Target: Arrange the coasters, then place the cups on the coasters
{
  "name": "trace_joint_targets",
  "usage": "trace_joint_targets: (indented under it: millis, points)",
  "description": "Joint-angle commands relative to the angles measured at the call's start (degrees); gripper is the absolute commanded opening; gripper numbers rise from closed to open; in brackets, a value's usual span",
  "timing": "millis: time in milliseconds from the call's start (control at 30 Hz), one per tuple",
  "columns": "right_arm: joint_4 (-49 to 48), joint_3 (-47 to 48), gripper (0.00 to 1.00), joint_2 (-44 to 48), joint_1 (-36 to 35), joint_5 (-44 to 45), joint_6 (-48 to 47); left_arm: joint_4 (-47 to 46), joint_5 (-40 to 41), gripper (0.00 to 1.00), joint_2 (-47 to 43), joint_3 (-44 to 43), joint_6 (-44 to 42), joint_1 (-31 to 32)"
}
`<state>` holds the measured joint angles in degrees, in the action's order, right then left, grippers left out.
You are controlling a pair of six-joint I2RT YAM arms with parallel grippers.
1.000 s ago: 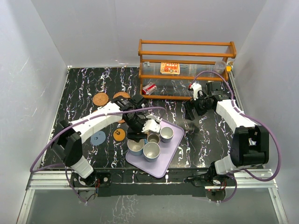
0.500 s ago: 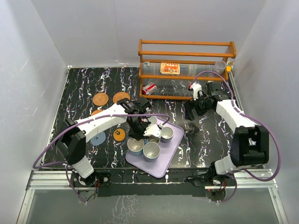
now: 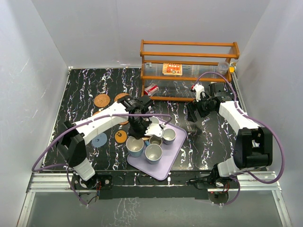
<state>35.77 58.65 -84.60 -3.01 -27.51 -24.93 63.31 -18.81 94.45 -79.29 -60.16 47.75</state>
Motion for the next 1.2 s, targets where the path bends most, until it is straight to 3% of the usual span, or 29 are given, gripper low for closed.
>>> trace_joint_targets:
  millis: [0,233,567,867,1167]
  points:
    - [-2.0,0.4,0.98,0.2,-0.1,0.2,0.5,7.5,0.2,0.0,-1.9,-4.7,2.1,0.2]
    - [-2.0,0.6,0.98,-0.1,-0.1,0.8,0.6,12.6,5.0,0.0,-3.7,-9.7,6.9,-2.2]
    - [-1.9,0.8,0.98,-0.2,-0.1,0.7,0.7,7.3,10.4,0.0,-2.4,-19.0,13.9,-23.1]
    - [-1.8,0.7,0.98,0.6,0.0,0.3,0.7,-1.3,12.1,0.0,12.6,-32.3,22.9,-44.7]
    - [-1.7,0.7,0.98,0.4,0.1,0.1,0.7,-0.7,12.1,0.0,30.8,-49.7,28.0,-51.9]
